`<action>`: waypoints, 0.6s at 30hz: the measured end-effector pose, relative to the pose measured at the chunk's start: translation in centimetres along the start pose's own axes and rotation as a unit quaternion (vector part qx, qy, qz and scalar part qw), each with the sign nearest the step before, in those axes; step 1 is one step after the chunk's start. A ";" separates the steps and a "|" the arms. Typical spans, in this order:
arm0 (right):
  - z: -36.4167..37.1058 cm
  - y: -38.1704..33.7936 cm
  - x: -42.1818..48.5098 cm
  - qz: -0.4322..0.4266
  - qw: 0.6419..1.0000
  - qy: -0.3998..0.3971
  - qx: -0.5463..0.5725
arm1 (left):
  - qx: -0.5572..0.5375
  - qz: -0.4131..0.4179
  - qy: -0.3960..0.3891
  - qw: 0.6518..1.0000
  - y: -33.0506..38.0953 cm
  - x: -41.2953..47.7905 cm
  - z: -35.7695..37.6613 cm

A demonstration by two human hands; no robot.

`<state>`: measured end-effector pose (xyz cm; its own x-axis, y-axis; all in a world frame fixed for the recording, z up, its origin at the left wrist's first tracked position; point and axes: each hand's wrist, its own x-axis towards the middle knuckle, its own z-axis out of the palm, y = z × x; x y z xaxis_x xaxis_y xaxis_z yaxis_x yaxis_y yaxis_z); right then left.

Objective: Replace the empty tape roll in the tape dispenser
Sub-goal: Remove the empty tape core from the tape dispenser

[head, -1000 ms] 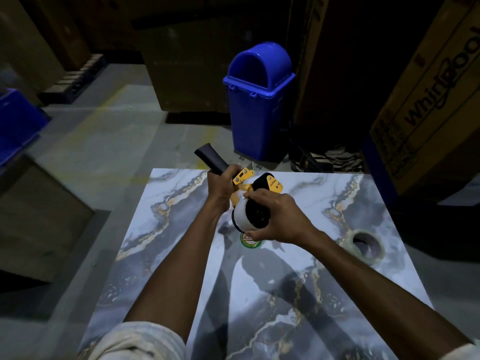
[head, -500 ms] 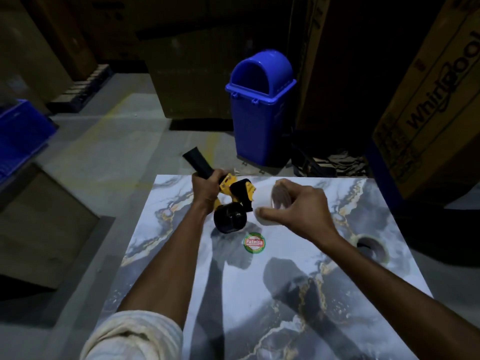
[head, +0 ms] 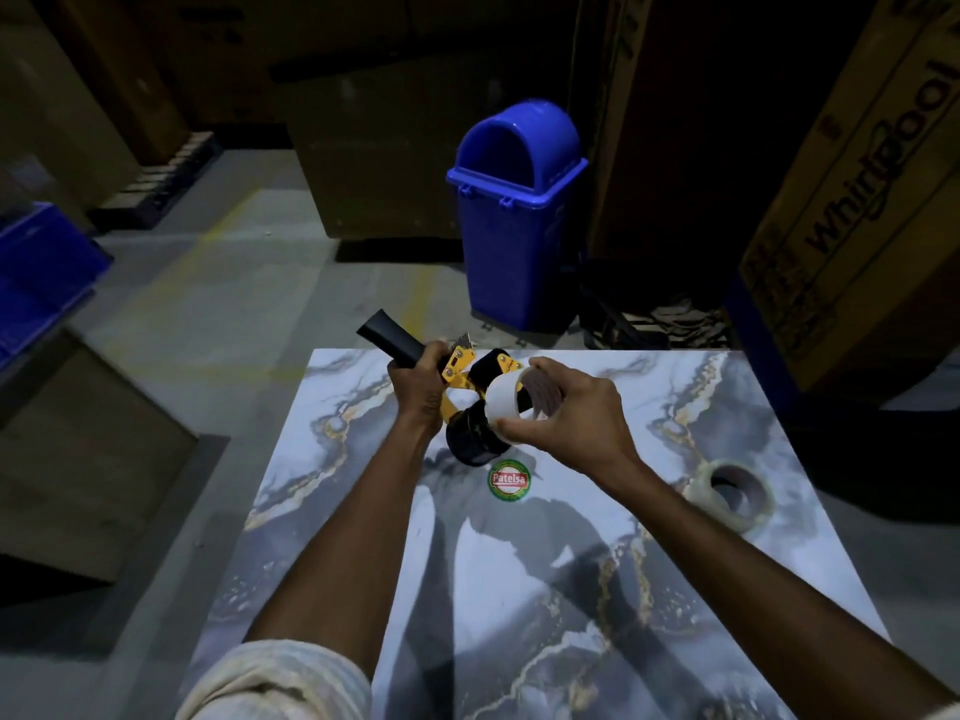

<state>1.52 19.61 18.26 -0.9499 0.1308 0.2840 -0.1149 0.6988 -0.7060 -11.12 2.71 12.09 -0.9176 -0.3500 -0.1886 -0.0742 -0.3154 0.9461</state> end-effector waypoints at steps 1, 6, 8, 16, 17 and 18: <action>0.2 0.2 -0.1 0.027 1.000 -0.014 0.008 | -0.007 -0.002 0.002 1.000 0.0 -0.1 0.0; 0.2 1.4 -0.5 0.277 0.937 -0.061 0.202 | -0.061 -0.047 0.021 0.997 -0.5 -0.6 0.0; 0.0 2.0 -1.0 0.338 0.904 -0.074 0.249 | -0.073 -0.080 0.039 0.993 -1.3 -0.9 -0.3; -0.2 7.3 -6.2 0.328 0.923 -0.032 0.201 | -0.026 -0.194 0.139 0.971 -6.2 -5.4 -3.3; -0.3 8.3 -7.2 0.318 0.931 -0.031 0.175 | -0.036 -0.211 0.142 0.966 -7.1 -6.1 -3.8; -0.3 9.2 -8.2 0.310 0.938 -0.034 0.151 | -0.051 -0.226 0.142 0.962 -8.0 -6.6 -4.3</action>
<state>8.30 25.20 9.64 -0.8767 0.3940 -0.2761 0.3977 0.2707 -0.8767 -2.76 3.73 4.64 -0.6562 -0.3784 -0.6528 -0.3886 -0.5721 0.7223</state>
